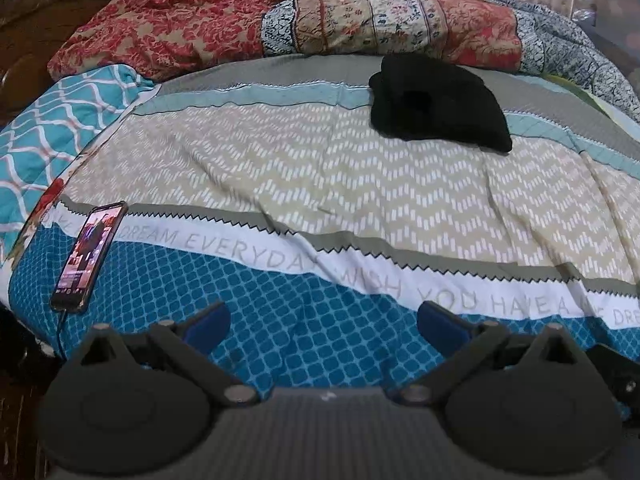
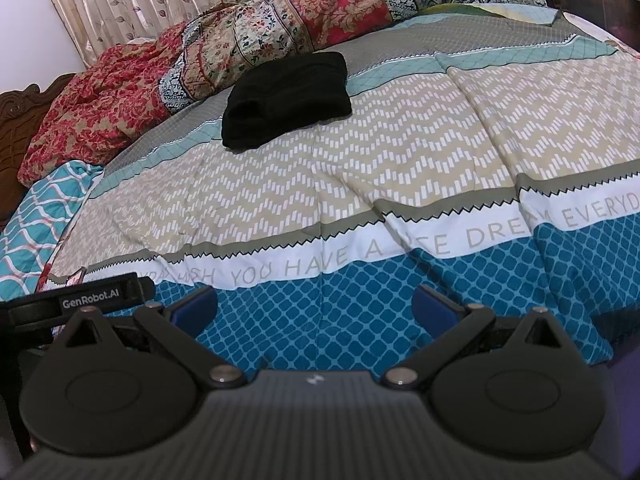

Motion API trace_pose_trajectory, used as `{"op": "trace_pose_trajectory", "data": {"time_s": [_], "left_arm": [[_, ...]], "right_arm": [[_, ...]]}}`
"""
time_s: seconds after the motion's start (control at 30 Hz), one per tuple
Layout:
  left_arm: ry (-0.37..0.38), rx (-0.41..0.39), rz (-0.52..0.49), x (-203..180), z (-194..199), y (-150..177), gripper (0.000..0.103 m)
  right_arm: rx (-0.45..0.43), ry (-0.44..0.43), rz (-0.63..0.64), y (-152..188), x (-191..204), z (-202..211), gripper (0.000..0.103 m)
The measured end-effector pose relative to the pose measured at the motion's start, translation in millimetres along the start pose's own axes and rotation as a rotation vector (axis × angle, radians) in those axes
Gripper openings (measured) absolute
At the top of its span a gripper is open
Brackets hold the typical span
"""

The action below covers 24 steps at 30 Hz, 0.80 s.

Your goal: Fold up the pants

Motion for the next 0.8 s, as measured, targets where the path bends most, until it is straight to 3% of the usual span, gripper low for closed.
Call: {"op": "trace_pose_trajectory", "data": {"time_s": [0.8], "left_arm": [[-0.026,0.103,-0.026,-3,-18,14,0.103]], "right_arm": [[0.02,-0.01,-0.023,5,1,-1,0.103]]}}
Point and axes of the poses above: each gripper's, at about its wrist camera, not at the fingertips, and z roughly against the way its jaws point, x to its left, y to its underside, the point moved 7 cm from there along -z, roughly the way its jaws point, and after that the axes turned 3 degrees about -z, right-handed, at the moved point
